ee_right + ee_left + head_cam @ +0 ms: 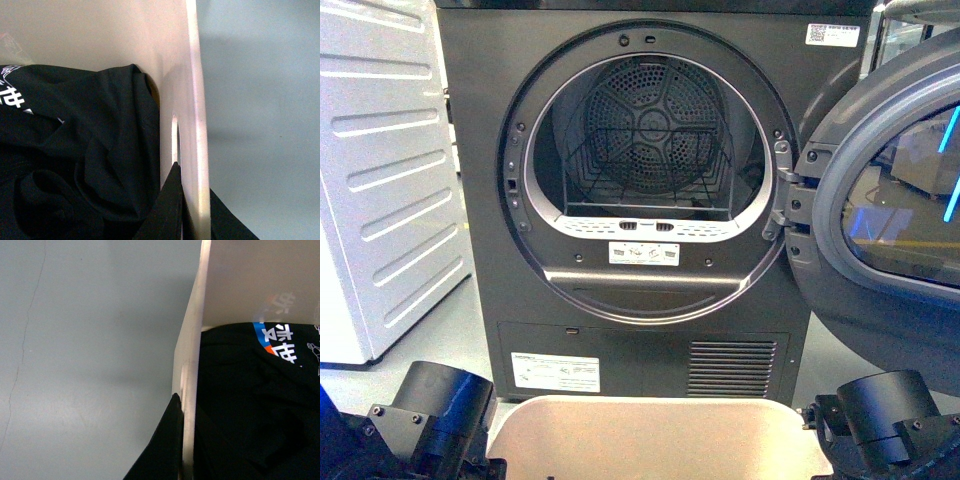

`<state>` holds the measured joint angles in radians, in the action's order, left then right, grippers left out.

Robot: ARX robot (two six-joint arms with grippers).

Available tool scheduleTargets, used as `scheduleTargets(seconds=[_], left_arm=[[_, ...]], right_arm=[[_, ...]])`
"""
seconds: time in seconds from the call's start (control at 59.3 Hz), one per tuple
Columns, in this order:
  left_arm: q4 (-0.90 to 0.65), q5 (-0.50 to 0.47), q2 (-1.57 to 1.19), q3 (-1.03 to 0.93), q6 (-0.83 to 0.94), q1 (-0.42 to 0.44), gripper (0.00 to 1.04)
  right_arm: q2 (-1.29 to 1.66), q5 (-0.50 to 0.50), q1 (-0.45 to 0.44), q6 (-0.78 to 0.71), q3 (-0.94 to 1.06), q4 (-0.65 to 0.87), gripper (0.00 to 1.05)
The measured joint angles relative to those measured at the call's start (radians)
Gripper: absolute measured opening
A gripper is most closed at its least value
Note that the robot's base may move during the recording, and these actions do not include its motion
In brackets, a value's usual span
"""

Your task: Move hamper under clothes hanger

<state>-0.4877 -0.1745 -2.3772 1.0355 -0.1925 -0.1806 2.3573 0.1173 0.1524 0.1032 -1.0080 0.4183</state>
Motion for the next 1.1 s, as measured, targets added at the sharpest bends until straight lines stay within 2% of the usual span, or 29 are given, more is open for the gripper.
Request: scheduleTargets(seconds=[0.253, 0.945, 1.097], left_arm=[[0.075, -0.005, 0.106, -0.006, 0.000, -0.005, 0.04], [0.077, -0.021, 0.112, -0.012, 0.000, -0.007, 0.04], [0.078, -0.037, 0.113, -0.016, 0.000, 0.013, 0.04]], right_arm=[[-0.102, -0.022, -0.016, -0.017, 0.028, -0.027, 0.02], [-0.110, -0.023, -0.014, -0.021, 0.042, -0.016, 0.02], [-0.110, -0.048, 0.007, -0.020, 0.042, -0.016, 0.02]])
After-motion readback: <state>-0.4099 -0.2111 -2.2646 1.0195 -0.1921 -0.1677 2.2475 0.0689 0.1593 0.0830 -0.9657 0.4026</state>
